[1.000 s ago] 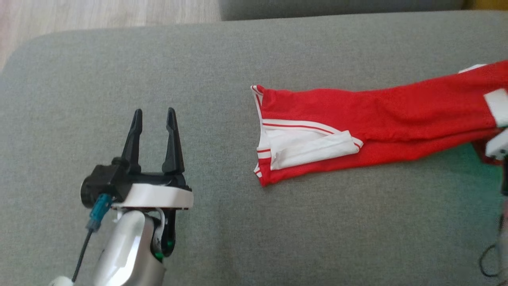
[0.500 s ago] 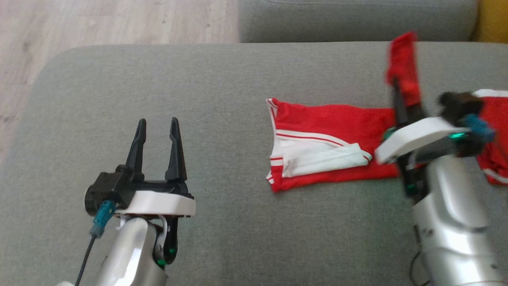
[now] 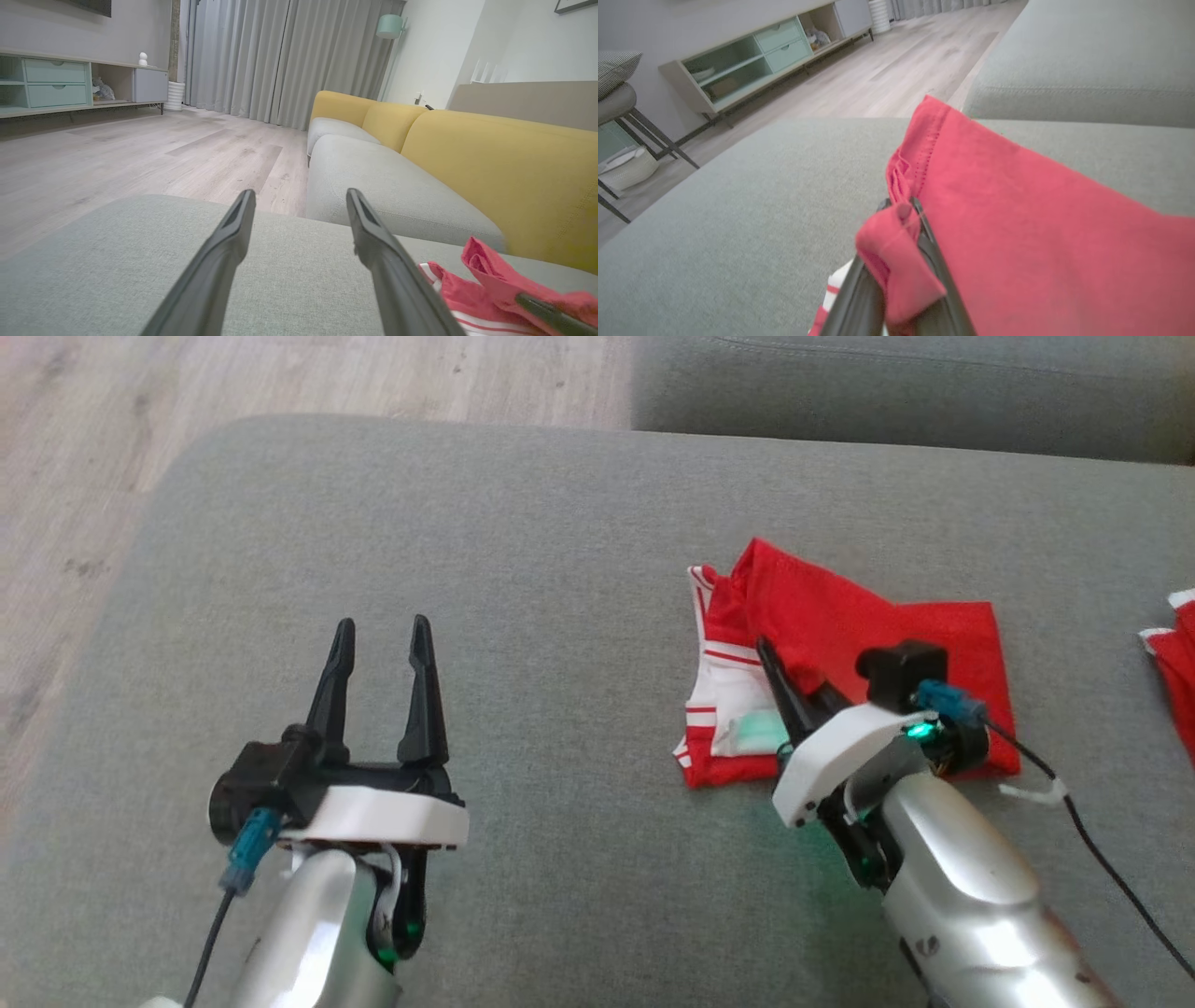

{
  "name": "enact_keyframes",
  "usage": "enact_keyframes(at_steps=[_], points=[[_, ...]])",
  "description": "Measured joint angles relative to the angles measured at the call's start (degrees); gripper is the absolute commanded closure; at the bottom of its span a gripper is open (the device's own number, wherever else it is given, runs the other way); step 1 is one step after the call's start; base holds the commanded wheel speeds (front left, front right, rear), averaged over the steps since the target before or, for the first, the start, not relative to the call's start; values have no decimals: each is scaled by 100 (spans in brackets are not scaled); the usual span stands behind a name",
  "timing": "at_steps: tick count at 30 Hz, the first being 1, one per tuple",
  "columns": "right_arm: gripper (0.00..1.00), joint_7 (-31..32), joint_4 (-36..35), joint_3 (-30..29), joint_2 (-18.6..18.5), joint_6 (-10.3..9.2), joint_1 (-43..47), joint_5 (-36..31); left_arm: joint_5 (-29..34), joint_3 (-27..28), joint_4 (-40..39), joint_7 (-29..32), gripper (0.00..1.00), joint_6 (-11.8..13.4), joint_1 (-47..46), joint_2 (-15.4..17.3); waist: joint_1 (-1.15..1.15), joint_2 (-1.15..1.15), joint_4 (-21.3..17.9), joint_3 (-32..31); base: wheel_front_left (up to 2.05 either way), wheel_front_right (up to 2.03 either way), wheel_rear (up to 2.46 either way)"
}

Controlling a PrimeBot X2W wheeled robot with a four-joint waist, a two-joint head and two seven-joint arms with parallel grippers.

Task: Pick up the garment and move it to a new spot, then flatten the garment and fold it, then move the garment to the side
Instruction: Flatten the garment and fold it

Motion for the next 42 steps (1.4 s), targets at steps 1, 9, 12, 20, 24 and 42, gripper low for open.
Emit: enact_keyframes(at_steps=[1, 9, 12, 20, 24, 42], points=[[100, -66, 210, 104, 0, 0, -20, 36, 1, -4, 1, 0, 0, 20, 0, 0, 0, 0, 56, 20, 0, 0, 0], [100, -241, 662, 510, -2, 0, -197, 314, 1, -32, 2, 0, 0, 25, -1, 0, 0, 0, 166, 84, 0, 0, 0], [0, -252, 746, 754, -7, 0, -268, 501, 1, -44, 2, 0, 0, 56, -1, 0, 0, 0, 169, 102, 0, 0, 0], [0, -559, 656, 1224, -7, 0, -443, 925, 2, -25, 43, 0, 0, 65, 0, 0, 0, 0, -10, 80, 0, 0, 0], [0, -777, 723, 677, 3, 0, -726, 380, 10, 24, 36, 0, 0, 66, 3, 0, 0, 0, -190, 14, 0, 0, 0], [0, -823, -2392, -2524, 48, 0, 1844, -1723, 828, 475, -339, 0, 0, 167, 464, 4, -1, 0, -1035, -145, 0, 0, 0]])
